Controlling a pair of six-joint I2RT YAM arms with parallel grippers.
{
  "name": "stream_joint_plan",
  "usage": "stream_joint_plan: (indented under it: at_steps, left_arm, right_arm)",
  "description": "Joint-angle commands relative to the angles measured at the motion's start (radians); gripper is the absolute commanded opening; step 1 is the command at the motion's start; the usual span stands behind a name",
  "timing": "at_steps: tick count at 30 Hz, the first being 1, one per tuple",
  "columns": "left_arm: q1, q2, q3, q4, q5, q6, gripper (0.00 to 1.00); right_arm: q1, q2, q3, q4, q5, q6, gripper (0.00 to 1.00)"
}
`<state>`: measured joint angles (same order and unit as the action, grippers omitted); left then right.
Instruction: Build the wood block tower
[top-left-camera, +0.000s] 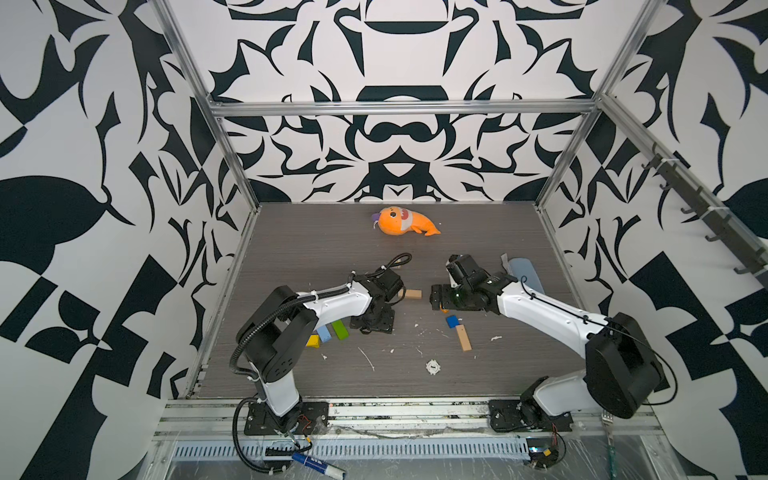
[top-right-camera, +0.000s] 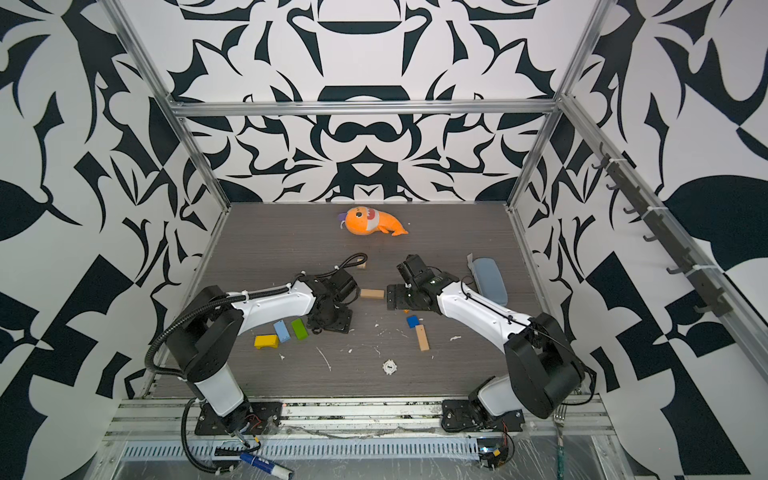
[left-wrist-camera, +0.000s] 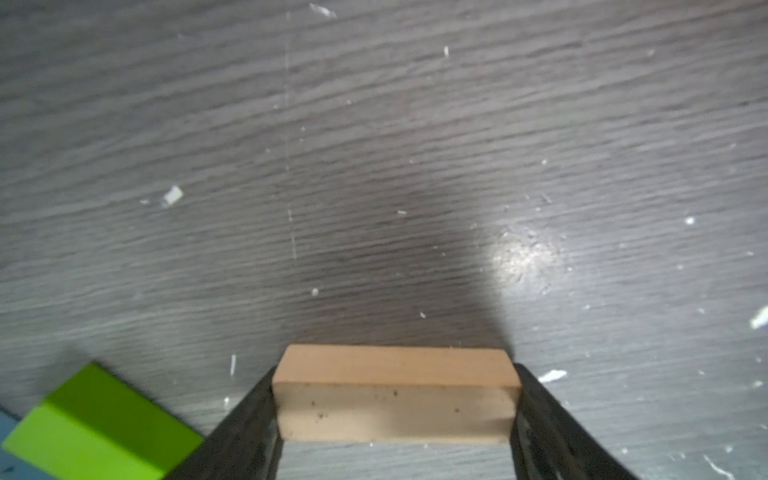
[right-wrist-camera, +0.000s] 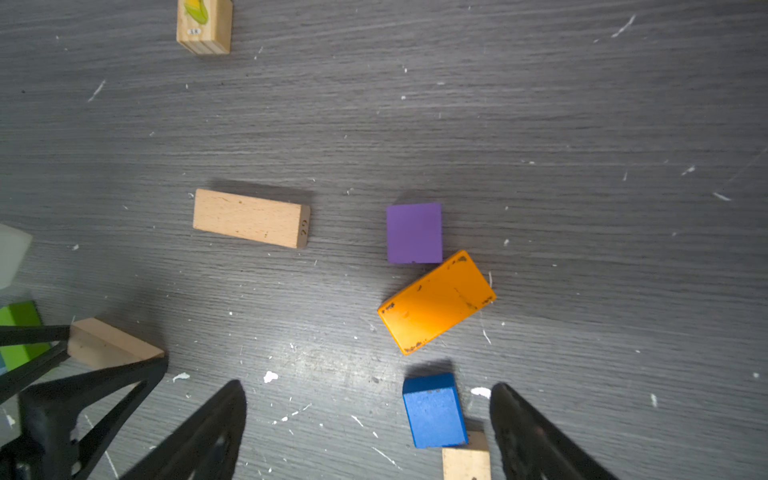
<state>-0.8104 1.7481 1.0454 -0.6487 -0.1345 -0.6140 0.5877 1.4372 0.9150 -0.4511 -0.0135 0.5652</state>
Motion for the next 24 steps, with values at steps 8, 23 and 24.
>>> stream_joint_plan:
  at_steps: [8,23,24]
  left_arm:
    - [-0.016,0.084,0.177,-0.121,-0.005,-0.121,0.64]
    - [-0.040,0.248,0.434,-0.214,-0.009,-0.185,0.64]
    - [-0.044,0.258,0.446,-0.214,-0.007,-0.190,0.64]
  right_arm:
    - [-0.002,-0.080,0.014,-0.006,0.019,0.049,0.94]
    - [-0.009,-0.298,-0.101,0.026,0.029,-0.003,0.97]
    - [-0.009,-0.315,-0.111,0.029,0.019,-0.016,0.97]
